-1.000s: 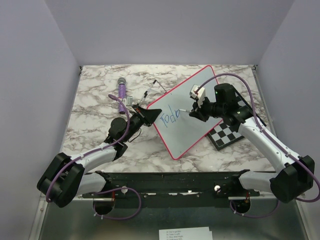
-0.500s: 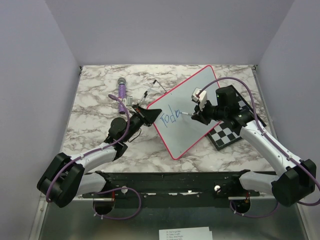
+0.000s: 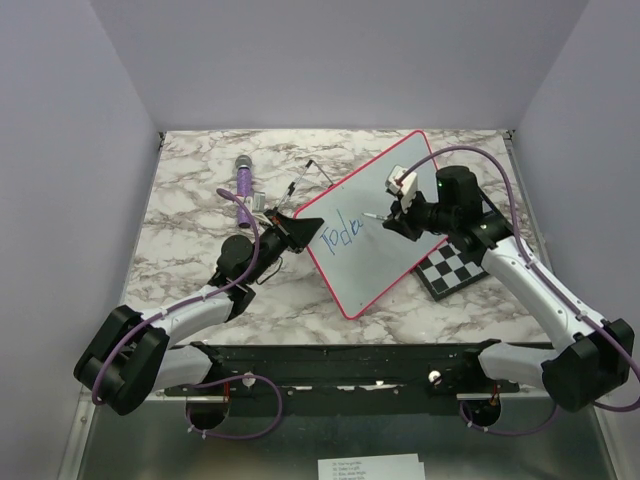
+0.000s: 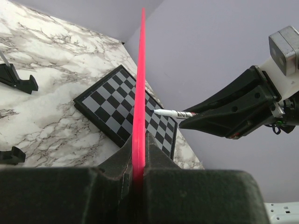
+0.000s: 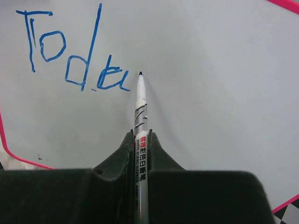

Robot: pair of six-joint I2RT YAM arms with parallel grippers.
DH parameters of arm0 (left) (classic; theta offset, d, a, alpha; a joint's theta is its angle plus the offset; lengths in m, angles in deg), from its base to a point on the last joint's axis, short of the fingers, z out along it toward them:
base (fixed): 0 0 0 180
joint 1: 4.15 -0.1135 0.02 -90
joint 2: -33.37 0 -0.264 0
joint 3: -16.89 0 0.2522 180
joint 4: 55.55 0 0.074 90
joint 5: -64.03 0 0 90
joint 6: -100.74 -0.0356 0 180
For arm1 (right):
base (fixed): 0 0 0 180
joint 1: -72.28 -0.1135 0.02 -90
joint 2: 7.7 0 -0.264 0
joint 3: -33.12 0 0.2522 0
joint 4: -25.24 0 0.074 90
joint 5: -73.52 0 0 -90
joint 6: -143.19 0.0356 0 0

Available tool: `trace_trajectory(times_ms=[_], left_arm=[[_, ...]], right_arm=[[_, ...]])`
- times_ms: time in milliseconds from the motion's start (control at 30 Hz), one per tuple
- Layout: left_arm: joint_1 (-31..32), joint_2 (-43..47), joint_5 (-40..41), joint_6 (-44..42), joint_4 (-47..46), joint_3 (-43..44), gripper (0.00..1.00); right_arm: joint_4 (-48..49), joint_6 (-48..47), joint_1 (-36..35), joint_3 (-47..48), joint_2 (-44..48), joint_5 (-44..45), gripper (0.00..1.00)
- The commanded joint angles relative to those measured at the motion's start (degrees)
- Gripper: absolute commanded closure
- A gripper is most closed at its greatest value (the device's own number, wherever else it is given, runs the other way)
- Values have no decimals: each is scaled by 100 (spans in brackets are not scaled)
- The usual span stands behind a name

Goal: Write a sentence on the whiteboard

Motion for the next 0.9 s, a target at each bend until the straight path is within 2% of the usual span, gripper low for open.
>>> trace_trajectory(times_ms=[0, 633, 867], left_arm=[[-3, 110, -188, 116, -1006, 90, 100], [-12, 145, -170, 107, -1023, 38, 100], [-12, 119, -188, 107, -997, 99, 100]], right_arm=[[153, 104, 28, 243, -226, -17, 99], [-146, -107, 28, -318, 46, -105, 99], [-128, -107, 37, -258, 46, 123, 99]])
